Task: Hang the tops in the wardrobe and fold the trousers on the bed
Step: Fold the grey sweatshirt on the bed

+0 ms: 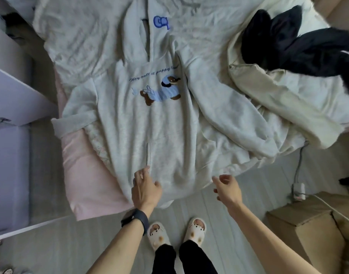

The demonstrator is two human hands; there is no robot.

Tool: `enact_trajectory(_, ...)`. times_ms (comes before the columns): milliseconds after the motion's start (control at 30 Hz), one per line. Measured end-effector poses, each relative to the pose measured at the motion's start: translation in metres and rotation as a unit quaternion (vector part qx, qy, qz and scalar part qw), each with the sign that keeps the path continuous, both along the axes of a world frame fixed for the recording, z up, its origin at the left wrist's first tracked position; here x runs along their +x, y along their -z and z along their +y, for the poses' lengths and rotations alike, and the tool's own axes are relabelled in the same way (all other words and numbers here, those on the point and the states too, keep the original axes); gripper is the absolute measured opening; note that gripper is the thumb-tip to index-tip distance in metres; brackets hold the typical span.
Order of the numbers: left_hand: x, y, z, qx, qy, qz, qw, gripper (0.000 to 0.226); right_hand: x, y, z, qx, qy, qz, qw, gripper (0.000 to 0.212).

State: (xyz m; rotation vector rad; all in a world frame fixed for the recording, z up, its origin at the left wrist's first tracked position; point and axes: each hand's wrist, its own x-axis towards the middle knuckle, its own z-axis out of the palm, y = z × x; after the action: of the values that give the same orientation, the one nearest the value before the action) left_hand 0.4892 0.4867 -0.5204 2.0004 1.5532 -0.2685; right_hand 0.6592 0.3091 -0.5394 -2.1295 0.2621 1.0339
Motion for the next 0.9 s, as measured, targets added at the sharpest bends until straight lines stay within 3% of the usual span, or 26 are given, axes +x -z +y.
enact_trajectory(133,0.087,-0.022,-0.004,0.001,0.119,-0.062,0.991,0.058,0.071,-0.020,-0.016,-0.024,-0.005,-0.140,0.990,0.052)
enact_trajectory(267,0.163,-0.027,-0.003,0.023,0.232,-0.073,0.970,0.058,0.130,-0.021,-0.032,-0.115,-0.067,-0.227,0.965,0.070)
enact_trajectory(367,0.206,-0.021,0.008,0.046,0.294,-0.070,0.952,0.059,0.160,-0.012,-0.039,-0.202,-0.203,-0.242,0.927,0.095)
enact_trajectory(500,0.252,-0.013,0.033,0.073,0.333,-0.039,0.939,0.061,0.203,-0.006,-0.027,-0.164,-0.242,-0.189,0.937,0.113)
enact_trajectory(567,0.276,-0.011,0.047,0.096,0.360,-0.030,0.928,0.061,0.227,-0.010,-0.019,-0.170,-0.266,-0.169,0.934,0.086)
enact_trajectory(667,0.307,-0.009,0.072,0.112,0.394,0.007,0.912,0.065,0.257,-0.031,-0.006,-0.203,-0.325,-0.262,0.885,0.033)
enact_trajectory(800,0.341,-0.018,0.111,0.110,0.400,0.062,0.908,0.077,0.315,-0.094,0.018,-0.116,-0.206,-0.462,0.855,0.018)
enact_trajectory(900,0.369,-0.032,0.138,0.113,0.392,0.063,0.911,0.079,0.381,-0.155,0.052,-0.065,-0.131,-0.618,0.773,0.019)
